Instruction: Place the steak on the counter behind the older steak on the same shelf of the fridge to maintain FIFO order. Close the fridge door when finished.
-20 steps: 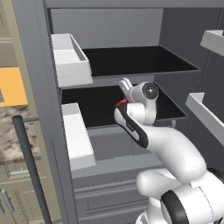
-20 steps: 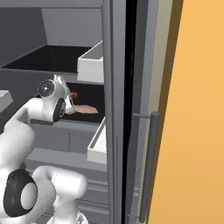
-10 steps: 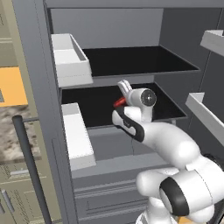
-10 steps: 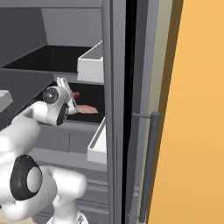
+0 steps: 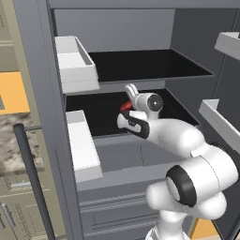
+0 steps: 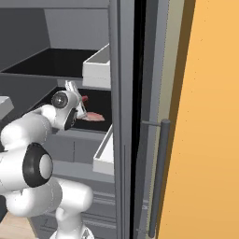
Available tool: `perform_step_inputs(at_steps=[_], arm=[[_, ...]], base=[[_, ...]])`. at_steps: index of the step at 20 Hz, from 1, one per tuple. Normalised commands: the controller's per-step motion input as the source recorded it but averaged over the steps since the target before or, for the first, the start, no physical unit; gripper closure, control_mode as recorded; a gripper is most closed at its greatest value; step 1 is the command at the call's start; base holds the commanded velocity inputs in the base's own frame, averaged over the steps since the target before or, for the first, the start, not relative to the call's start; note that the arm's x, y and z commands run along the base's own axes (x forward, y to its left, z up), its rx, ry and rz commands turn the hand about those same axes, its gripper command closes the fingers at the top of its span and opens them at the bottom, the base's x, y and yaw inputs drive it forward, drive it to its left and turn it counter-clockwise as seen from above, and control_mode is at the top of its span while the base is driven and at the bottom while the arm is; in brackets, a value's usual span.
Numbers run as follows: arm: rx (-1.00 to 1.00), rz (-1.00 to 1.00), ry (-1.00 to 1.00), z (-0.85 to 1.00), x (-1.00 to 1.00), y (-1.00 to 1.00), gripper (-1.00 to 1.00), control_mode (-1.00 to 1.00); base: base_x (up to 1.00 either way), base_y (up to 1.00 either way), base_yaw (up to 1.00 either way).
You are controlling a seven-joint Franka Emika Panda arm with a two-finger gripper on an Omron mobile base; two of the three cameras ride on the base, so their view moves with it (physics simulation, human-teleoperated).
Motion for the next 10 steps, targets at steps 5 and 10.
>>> perform_step_inputs(at_steps=[5,10], arm=[[0.0,0.0,0.0,-0.02,0.33,0.0,1.0,-1.0],[0.0,0.0,0.0,-0.08,0.28,0.0,1.0,-1.0]], base=[[0.0,0.0,0.0],[0.0,0.0,0.0]])
